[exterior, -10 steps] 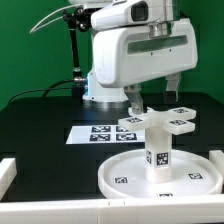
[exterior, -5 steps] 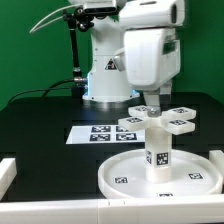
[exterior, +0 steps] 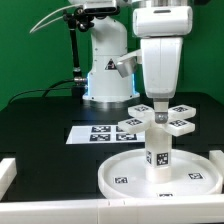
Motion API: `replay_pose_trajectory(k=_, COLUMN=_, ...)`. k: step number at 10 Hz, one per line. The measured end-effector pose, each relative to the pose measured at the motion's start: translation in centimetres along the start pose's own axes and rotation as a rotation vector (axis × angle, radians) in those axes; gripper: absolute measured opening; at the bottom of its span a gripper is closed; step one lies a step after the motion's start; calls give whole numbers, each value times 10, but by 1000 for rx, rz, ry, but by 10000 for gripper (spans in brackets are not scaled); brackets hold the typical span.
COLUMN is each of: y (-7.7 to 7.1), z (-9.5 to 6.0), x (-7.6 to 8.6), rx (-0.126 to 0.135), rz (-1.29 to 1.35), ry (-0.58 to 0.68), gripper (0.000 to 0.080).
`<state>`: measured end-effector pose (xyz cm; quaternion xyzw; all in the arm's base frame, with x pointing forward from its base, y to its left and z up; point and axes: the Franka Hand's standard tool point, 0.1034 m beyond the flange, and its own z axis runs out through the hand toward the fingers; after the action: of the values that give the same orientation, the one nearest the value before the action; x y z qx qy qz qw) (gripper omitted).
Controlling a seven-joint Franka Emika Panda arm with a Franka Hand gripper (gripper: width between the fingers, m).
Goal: Assemble round table
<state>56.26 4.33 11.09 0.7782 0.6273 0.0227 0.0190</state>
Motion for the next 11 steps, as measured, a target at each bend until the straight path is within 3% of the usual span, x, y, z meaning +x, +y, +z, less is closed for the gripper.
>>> replay_pose_trajectory(k=6, y=5, z=-2, x=-3, rx=-17, rz=32, ry=4, gripper=649)
replay_pose_trajectory(k=11, y=4, z=2, x=-6, rx=-10, rz=53, ry=1, gripper=649)
